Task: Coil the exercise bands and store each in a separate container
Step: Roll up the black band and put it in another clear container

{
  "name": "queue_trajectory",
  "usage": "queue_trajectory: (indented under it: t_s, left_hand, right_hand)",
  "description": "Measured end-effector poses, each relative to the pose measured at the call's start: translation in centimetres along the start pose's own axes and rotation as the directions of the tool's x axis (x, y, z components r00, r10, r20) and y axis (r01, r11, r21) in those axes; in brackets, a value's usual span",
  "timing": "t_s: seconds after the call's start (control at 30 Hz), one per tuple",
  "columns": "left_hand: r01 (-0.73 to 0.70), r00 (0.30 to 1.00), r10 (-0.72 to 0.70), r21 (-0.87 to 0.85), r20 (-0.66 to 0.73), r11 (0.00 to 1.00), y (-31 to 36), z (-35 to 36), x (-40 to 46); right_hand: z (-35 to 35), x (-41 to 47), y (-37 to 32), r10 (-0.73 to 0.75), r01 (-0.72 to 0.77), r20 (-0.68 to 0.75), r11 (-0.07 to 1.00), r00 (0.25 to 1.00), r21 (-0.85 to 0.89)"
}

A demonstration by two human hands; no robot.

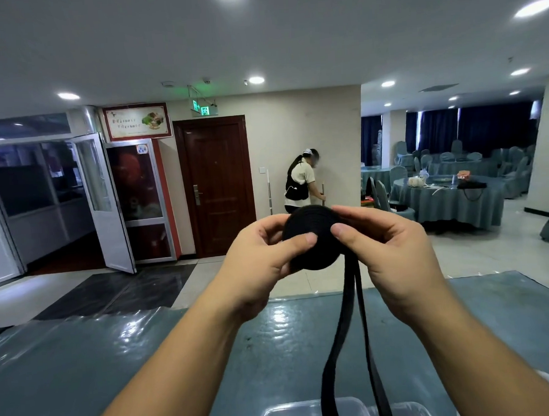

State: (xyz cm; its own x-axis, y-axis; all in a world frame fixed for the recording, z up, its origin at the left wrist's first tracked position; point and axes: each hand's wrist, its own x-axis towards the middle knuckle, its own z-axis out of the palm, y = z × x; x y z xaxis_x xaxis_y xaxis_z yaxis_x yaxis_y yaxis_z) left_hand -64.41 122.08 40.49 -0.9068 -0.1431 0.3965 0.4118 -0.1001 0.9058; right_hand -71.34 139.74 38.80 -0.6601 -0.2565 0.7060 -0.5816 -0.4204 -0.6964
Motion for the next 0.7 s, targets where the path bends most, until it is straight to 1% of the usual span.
queue_trajectory:
  t_s: [0.03,0.1,0.2,0.23,0.27,0.37,0.43,0.5,0.6,0.7]
  left_hand:
    - [0.001,1.000,-0.002,-0.039,-0.024,0.999,-0.3,0.1,-0.1]
    - [0.008,0.999,-0.009,-0.022,-0.032,1.000,-0.6,0.1,-0.2]
    - [0.002,1.000,-0.006,0.154,0.027,0.988,0.0,-0.5,0.0]
    - [-0.008,0.999,0.002,0.175,0.033,0.984,0.1,-0.5,0.0]
    - [-0.017,1.000,0.014,0.159,0.022,0.987,0.2,-0.4,0.1]
    - [-0.032,0.998,0.033,0.021,-0.053,0.999,-0.3,0.5,0.0]
    - [-0.028,0.996,0.025,-0.034,-0.088,0.999,-0.8,0.8,0.1]
    - [-0.005,0.997,0.004,-0.019,-0.073,1.000,-0.9,0.4,0.0]
    - [0.037,0.999,-0.037,0.044,0.003,0.998,-0.4,-0.3,0.1]
    - [0.045,0.999,-0.045,0.005,-0.014,0.999,-0.5,-0.3,0.1]
  right_hand:
    - [0.0,-0.1,0.1,-0.004,0.004,-0.004,1.000,1.000,0.002]
    - [-0.1,-0.2,0.3,0.009,-0.009,0.007,1.000,1.000,-0.010]
    - [-0.1,-0.3,0.1,0.036,-0.034,0.046,0.999,0.998,-0.041]
    - [0.0,-0.3,0.1,0.035,-0.034,0.044,0.999,0.998,-0.028]
    - [0.1,-0.2,0.1,0.028,-0.027,0.029,1.000,0.999,-0.007]
    - [0.6,0.0,0.3,0.008,-0.007,-0.049,0.999,0.999,0.036]
    - [0.7,-0.1,0.5,0.028,-0.024,-0.059,0.998,0.998,0.060]
    - [0.4,-0.3,0.6,0.050,-0.048,-0.054,0.998,0.997,0.037]
    - [0.0,-0.4,0.5,0.082,-0.082,-0.025,0.997,0.996,0.013]
    - [0.4,-0.3,0.3,0.073,-0.070,-0.044,0.995,0.996,0.068]
